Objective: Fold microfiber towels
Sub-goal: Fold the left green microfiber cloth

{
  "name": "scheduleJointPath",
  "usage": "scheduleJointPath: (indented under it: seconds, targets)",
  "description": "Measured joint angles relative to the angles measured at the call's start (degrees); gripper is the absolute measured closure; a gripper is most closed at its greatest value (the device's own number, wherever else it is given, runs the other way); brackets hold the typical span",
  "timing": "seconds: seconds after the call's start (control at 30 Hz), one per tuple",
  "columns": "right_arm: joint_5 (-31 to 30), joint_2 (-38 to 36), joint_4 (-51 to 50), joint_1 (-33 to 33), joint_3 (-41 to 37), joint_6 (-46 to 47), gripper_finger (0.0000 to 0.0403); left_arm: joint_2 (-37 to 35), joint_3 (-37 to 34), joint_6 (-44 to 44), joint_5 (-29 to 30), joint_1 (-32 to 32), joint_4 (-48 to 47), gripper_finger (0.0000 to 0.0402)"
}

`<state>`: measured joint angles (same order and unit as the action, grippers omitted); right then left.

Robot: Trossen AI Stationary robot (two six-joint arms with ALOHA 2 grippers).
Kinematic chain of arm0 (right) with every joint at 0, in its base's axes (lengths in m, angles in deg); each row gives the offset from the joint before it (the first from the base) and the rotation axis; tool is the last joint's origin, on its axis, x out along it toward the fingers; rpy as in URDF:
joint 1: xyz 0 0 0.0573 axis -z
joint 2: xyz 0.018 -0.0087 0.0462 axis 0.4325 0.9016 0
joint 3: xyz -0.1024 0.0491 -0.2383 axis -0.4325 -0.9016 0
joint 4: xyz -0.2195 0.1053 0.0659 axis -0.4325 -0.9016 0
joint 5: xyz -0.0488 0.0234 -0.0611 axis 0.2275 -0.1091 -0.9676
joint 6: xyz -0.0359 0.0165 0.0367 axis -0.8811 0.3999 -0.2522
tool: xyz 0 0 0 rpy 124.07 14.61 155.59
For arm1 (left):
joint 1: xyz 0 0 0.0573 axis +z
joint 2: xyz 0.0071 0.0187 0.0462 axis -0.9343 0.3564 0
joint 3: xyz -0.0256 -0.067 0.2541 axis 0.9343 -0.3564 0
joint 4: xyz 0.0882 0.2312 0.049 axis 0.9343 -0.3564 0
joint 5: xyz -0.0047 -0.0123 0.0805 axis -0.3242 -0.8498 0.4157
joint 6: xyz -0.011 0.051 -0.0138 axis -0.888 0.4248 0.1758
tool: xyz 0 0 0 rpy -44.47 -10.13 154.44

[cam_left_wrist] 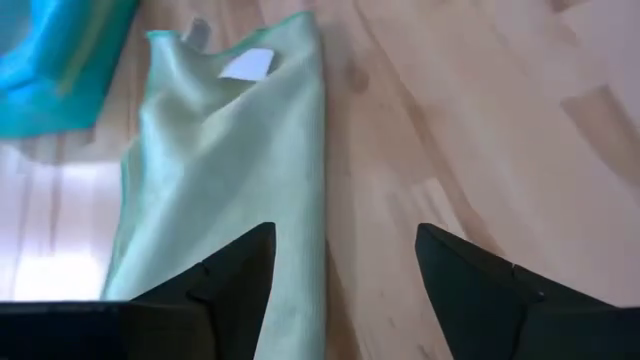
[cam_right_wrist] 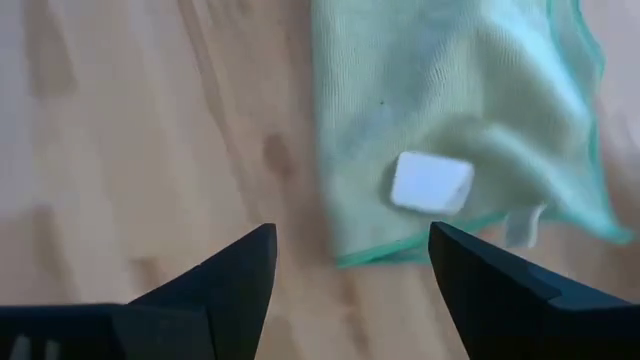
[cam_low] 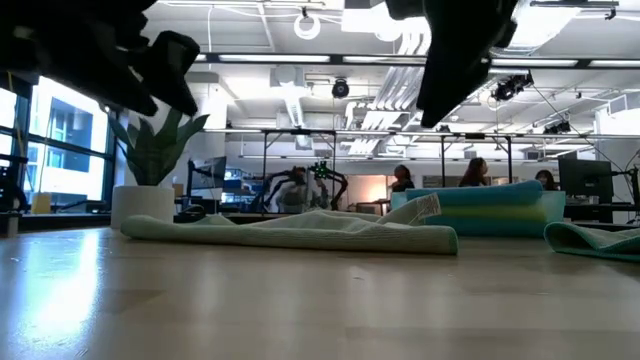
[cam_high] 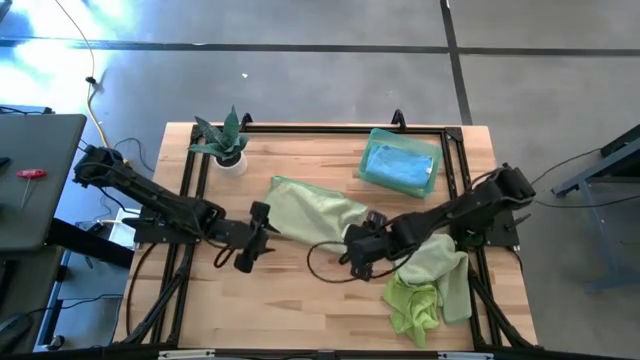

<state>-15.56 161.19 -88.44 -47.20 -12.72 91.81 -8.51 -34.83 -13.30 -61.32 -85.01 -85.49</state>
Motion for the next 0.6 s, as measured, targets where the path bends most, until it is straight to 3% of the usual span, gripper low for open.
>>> scheduleJointPath:
  seconds: [0.1, 0.2, 0.47, 0.6]
  targets:
    - [-3.8, 2.3, 0.3, -1.1, 0.0, -5.8, 0.0148, 1.5, -0.2, -0.5, -0.8, 0.6, -0.1, 0.0172]
    - [-7.0, 3.9, 1.4, -2.0, 0.0, -5.3, 0.0148, 2.4, -1.7, -1.5, 1.5, 0.5, 0.8, 0.0172]
    - [-7.3, 8.7, 6.3, -5.2, -0.1, -4.7, 0.0149, 5.6, -8.7, -3.9, 4.9, 1.3, 6.7, 0.0173]
    - [-7.9, 11.0, 8.4, -7.0, -0.1, -6.0, 0.0149, 6.3, -10.3, -2.2, 10.3, 2.0, 11.3, 0.0173]
